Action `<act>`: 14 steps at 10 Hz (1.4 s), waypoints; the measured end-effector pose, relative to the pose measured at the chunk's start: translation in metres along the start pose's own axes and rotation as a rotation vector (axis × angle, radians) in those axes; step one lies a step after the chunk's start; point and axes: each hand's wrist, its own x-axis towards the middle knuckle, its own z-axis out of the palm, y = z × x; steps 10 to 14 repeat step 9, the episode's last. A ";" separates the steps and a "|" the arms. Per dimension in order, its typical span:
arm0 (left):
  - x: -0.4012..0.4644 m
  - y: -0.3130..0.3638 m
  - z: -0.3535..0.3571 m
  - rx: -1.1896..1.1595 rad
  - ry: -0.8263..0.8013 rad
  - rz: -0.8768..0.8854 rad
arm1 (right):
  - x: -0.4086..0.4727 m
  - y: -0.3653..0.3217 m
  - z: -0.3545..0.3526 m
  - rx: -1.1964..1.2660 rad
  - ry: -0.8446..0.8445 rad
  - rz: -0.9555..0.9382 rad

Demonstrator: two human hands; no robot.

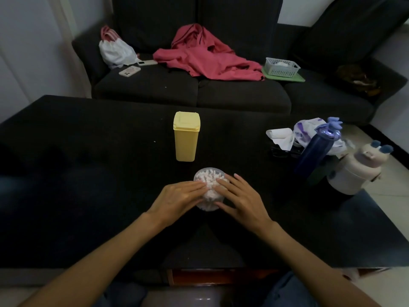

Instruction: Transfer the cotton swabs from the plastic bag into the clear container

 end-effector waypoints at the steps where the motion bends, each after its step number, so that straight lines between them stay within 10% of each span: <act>1: 0.001 0.000 0.001 0.035 0.017 0.053 | -0.003 -0.001 0.008 -0.002 0.081 -0.022; 4: 0.010 -0.006 -0.005 0.084 -0.015 0.133 | -0.001 -0.001 0.013 0.016 0.130 0.019; 8: 0.091 -0.030 -0.010 0.112 -0.452 -0.421 | 0.089 0.014 -0.001 0.090 -0.184 0.236; 14: 0.085 -0.037 -0.011 -0.051 -0.273 -0.500 | 0.094 0.017 0.003 0.114 -0.212 0.254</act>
